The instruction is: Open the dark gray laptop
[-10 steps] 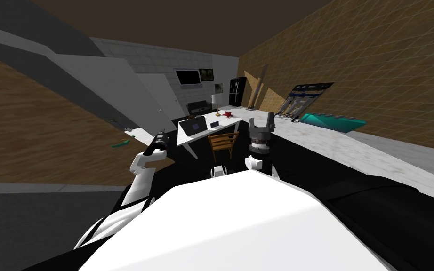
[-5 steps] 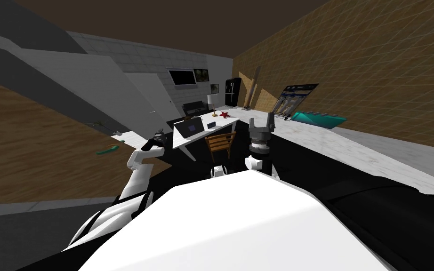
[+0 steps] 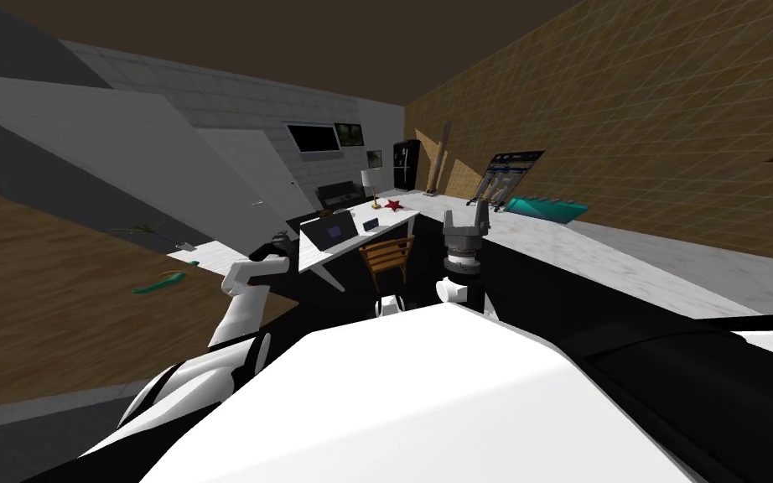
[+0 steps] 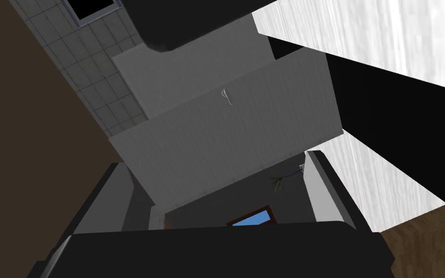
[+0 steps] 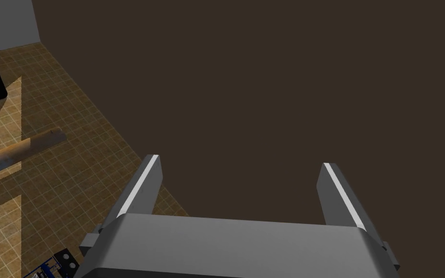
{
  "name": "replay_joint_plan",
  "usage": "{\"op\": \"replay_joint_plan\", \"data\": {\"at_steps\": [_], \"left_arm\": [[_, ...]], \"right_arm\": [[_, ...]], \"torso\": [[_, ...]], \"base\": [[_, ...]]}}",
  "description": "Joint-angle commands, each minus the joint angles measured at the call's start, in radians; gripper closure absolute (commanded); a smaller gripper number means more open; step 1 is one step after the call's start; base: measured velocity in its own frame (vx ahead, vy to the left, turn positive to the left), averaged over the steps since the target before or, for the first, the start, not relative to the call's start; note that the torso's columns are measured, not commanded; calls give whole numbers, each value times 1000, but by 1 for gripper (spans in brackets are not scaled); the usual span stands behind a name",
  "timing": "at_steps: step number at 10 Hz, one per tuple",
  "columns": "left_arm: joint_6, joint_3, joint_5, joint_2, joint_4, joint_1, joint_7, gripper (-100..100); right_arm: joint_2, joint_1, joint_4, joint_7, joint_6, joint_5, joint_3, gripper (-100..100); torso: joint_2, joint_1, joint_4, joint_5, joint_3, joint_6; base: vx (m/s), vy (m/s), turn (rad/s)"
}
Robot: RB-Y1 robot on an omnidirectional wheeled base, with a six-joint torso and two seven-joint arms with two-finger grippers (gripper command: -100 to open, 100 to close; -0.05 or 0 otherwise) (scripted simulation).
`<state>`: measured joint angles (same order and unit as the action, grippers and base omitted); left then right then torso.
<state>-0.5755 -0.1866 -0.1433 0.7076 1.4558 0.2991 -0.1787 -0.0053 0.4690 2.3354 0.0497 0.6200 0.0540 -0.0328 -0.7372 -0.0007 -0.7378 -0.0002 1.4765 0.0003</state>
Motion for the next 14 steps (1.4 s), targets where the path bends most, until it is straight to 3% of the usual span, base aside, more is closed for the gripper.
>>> {"op": "replay_joint_plan", "data": {"at_steps": [1,9,11,13,14], "left_arm": [[-66,7,3,19,-36,36,-16,-100],[-253,29,13,83,-137,153,-61,-100],[-286,31,14,99,-153,173,-68,-100],[-275,31,14,93,-153,170,-66,-100],[-275,31,14,93,-152,170,-66,100]], "right_arm": [[0,0,0,0,0,0,0,0],[0,0,0,0,0,0,0,0],[0,0,0,0,0,0,0,0],[0,0,0,0,0,0,0,0],[0,0,0,0,0,0,0,0]], "torso": [[-1,1,0,0,0,-1],[-1,1,0,0,-1,0],[-2,1,0,0,-1,-1],[-2,1,0,0,-1,-1],[-2,1,0,0,-1,-1]], "base": [[30,-17,-109],[34,-9,-122],[20,-2,-76],[4,1,-9],[0,0,0]]}}
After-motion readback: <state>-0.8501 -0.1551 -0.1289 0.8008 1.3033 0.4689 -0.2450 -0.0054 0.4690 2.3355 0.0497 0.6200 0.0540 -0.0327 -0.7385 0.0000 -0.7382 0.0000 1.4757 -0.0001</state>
